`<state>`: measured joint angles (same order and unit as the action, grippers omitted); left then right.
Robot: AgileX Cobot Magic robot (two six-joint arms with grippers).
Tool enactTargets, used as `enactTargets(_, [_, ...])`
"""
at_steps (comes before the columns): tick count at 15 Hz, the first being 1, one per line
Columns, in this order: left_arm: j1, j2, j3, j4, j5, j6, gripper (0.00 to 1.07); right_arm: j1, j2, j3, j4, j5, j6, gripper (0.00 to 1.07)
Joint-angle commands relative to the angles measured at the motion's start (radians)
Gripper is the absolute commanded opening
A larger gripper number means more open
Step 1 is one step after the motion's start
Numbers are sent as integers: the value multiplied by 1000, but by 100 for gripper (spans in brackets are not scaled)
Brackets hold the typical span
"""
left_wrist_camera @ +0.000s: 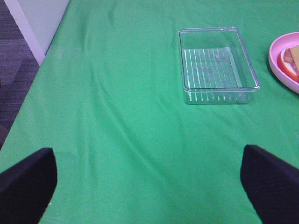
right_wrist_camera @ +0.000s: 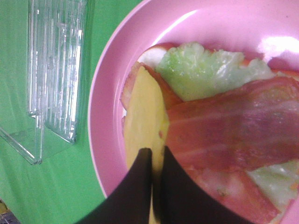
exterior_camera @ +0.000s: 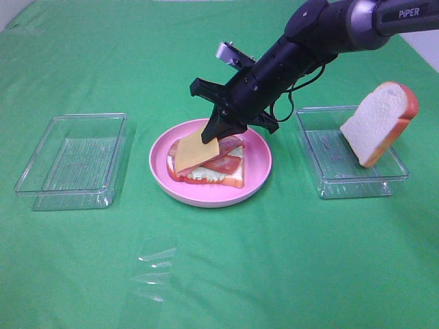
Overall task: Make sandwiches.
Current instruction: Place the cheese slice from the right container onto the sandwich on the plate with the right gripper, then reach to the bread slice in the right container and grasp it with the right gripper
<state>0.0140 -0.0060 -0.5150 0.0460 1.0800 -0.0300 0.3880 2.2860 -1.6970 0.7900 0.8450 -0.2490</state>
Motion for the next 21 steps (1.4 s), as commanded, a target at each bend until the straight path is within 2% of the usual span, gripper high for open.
enactTargets(1, [-2,-20,0,-5,-3,-5,100,-2,1,-5,-13,-1,-9,22])
enactTargets(2, [-2,-20,0,-5,-3,-5,100,-2,-5,-5,-22,-1,-9,38])
enactTargets(4, [-2,-20,0,-5,-3,-5,100,-2,-36,-7,-61,-11,-4,77])
enactTargets(5, [-2,-20,0,-6,-3,-5,100,-2,-61,-7,-98,-17,-4,92])
enactTargets(6, [-2,-20,0,-6,-3,-5,100,-2,-78,-7,-124,-16,2,99])
enactTargets(7, [-2,-20,0,-6,-3,-5,100,-2,-94,-7,-151,-13,18,99])
enactTargets(8, [-2,-20,0,-6,-3,-5,100,-2,-146,-7,-252,8,103,99])
enactTargets(10, [-2,-20,0,-6,-3,-5,100,-2,-214,-7,-378,93,146,99])
enactTargets(13, [-2,-20,0,-6,-3,-5,100,-15,-313,-7,-515,192,249,99])
enactTargets(17, [-2,-20,0,-6,-3,-5,100,-142,-356,-104,-639,381,314,99])
enactTargets(21, [-2,-20,0,-6,-3,-5,100,-318,-356,-170,-687,404,308,99])
